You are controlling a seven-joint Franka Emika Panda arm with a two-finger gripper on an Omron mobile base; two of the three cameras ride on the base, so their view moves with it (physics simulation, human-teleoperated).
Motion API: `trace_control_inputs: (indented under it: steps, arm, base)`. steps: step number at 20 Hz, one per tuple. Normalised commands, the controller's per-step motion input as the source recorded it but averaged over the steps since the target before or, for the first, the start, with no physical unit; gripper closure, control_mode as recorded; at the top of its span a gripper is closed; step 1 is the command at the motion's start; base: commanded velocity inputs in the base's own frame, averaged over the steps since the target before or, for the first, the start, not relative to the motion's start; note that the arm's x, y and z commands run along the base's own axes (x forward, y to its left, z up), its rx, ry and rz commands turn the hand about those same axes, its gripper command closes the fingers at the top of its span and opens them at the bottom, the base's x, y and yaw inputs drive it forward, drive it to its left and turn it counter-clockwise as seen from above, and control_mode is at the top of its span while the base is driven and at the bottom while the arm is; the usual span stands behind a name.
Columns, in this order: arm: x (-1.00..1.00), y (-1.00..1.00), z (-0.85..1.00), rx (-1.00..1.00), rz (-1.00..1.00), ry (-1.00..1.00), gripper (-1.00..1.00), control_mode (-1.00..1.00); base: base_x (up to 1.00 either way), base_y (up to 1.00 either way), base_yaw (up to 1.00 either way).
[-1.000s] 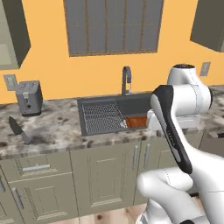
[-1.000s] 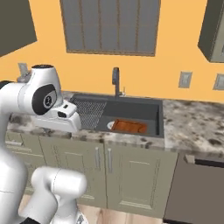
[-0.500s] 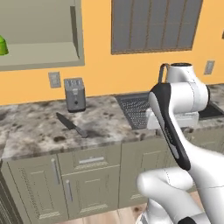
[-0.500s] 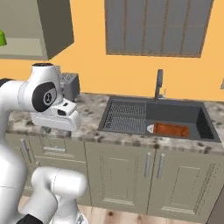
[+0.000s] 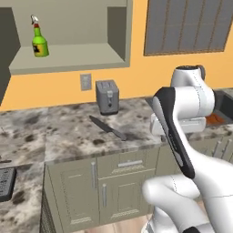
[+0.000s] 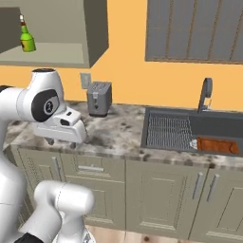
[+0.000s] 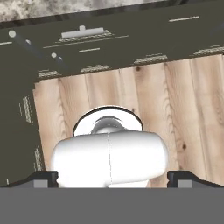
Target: Move the cutting board and knife to the sink. Then move spray from the cabinet to the counter.
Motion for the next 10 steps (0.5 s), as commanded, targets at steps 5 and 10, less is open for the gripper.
trace_control_inputs:
  steps: [5,10]
  arm:
    - [0.0,0.0,0.0,0.0,0.0,0.0,-1.0,1.0]
    - [0.0,0.0,0.0,0.0,0.0,0.0,-1.0,1.0]
  base:
    - [0.43,0.01,-0.01]
    - [0.35,0.04,0.0]
